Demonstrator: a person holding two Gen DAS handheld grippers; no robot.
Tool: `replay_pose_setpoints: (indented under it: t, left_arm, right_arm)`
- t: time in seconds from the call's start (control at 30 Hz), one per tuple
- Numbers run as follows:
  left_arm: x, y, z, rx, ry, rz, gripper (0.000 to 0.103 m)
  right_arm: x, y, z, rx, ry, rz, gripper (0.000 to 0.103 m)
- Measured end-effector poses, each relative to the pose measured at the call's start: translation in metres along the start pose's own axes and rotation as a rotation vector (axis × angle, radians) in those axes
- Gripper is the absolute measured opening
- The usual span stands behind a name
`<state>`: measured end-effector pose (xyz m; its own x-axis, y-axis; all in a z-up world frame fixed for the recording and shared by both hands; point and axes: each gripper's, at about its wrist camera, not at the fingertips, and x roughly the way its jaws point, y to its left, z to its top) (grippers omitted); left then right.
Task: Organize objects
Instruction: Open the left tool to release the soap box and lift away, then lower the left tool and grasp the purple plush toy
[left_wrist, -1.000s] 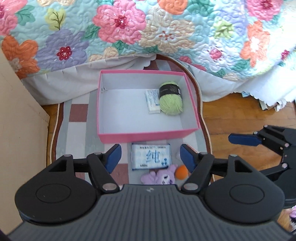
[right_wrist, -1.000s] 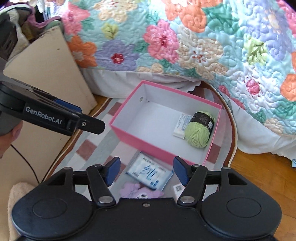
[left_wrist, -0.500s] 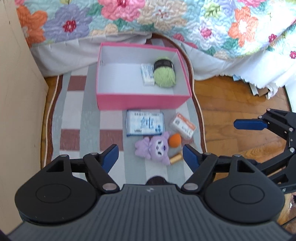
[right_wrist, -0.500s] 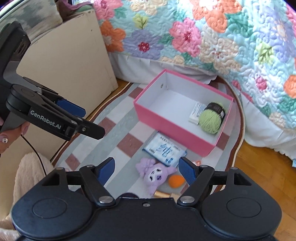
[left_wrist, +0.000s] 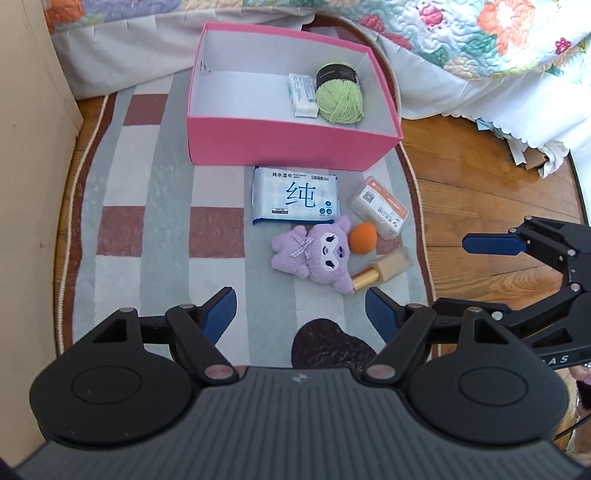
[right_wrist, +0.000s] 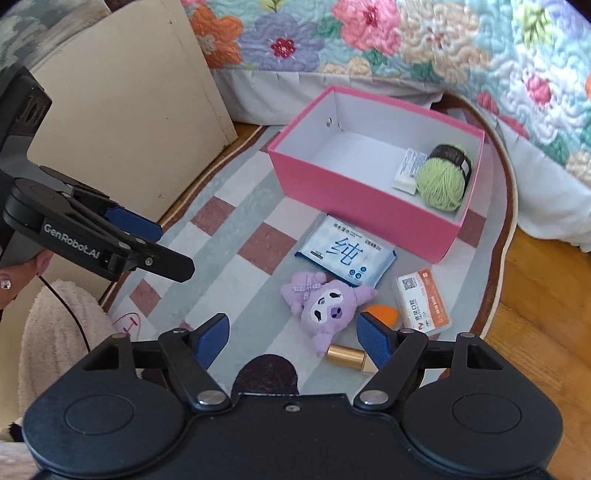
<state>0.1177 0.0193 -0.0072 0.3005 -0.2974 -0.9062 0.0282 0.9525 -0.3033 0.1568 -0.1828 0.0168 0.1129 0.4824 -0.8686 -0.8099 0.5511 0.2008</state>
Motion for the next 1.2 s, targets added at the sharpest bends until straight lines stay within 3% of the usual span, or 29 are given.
replay_pose_setpoints:
  t: [0.4,0.6,0.77,1.07,1.2]
  left_arm:
    - [0.076,0.022,0.013,-0.012,-0.051,0.008,0.076]
    - [0.12,0.034,0.017,-0.054,-0.028,-0.025,0.076]
    - [0.148,0.04,0.019,-0.075,0.002,-0.04,0.076]
    - [0.172,0.032,0.014,-0.039,0.008,-0.052,0.073]
    - [0.176,0.029,0.01,-0.043,-0.025,-0.061,0.067]
  right_arm:
    - [0.09,-0.025,-0.025,0.046,-0.039,-0.065,0.08]
    - [0.133,-0.028,-0.035,0.049,-0.041,-0.104,0.079]
    - [0.152,-0.03,-0.037,0.071,-0.048,-0.102,0.079]
    - [0.157,-0.02,-0.037,-0.003,-0.056,-0.136,0.079]
    - [0.163,-0.012,-0.04,-0.056,-0.054,-0.162,0.062]
